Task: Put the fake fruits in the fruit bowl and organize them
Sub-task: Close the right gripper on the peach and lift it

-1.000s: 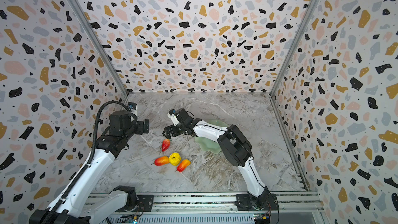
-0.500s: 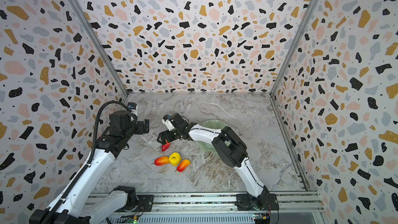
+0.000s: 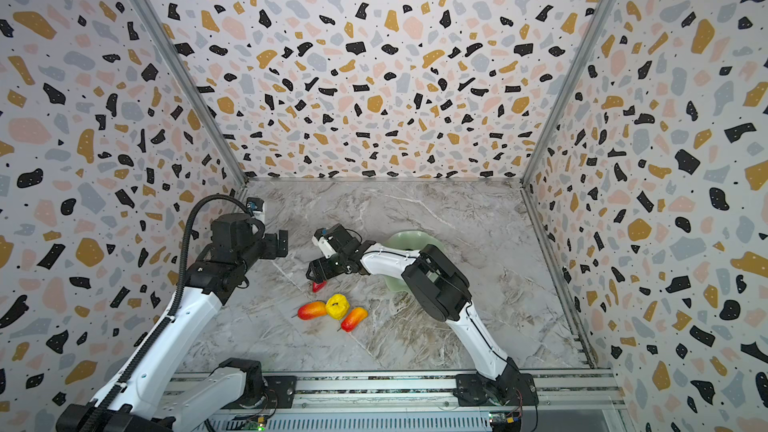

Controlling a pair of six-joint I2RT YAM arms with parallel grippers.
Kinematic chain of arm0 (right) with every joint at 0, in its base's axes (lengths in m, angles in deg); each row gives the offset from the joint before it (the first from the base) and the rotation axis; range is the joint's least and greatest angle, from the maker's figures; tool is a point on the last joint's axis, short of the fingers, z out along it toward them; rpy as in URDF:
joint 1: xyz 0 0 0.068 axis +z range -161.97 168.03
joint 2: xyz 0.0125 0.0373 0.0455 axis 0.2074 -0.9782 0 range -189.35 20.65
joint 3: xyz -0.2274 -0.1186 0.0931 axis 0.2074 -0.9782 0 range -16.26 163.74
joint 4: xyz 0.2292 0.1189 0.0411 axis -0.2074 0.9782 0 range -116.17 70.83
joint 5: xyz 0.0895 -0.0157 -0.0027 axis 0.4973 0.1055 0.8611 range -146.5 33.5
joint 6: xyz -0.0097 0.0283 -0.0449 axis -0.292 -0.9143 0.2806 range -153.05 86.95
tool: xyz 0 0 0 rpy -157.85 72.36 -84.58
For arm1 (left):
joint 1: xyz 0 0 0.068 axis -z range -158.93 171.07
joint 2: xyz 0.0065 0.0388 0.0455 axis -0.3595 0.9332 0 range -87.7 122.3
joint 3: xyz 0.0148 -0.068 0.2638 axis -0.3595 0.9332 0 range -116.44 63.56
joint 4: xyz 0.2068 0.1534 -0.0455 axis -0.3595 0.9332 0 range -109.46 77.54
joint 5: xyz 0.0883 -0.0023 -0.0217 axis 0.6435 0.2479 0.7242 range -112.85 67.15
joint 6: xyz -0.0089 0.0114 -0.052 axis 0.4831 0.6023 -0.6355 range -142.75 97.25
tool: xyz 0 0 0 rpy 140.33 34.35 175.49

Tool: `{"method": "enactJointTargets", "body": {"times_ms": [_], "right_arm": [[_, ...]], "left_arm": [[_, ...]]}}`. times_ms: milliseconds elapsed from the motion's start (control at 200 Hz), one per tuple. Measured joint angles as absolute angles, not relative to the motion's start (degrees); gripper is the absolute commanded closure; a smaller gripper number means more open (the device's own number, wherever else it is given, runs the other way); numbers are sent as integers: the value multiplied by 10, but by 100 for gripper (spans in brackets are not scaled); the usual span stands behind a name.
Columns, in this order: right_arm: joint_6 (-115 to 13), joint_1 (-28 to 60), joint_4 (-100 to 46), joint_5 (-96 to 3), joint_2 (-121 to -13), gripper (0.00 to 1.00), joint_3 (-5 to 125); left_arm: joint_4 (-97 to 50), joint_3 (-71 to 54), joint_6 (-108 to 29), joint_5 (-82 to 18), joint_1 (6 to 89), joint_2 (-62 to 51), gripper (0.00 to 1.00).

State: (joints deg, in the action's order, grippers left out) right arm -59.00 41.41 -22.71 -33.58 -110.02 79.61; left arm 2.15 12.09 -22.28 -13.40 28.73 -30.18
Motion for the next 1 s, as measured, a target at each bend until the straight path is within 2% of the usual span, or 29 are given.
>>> {"method": "enactJointTargets", "body": {"times_ms": [365,796,996], "right_arm": [[-583,414,-214,-336,-1100,39,800],[-567,412,-210,-335,-1102,62,814],[-548,401,-208,-340,-1100,65,814]], "left_arm": [[19,121,-223,-134,287,-302,0],[19,121,-223,-136,287,-303,1],[19,121,-223,-136,287,-306,0]]}}
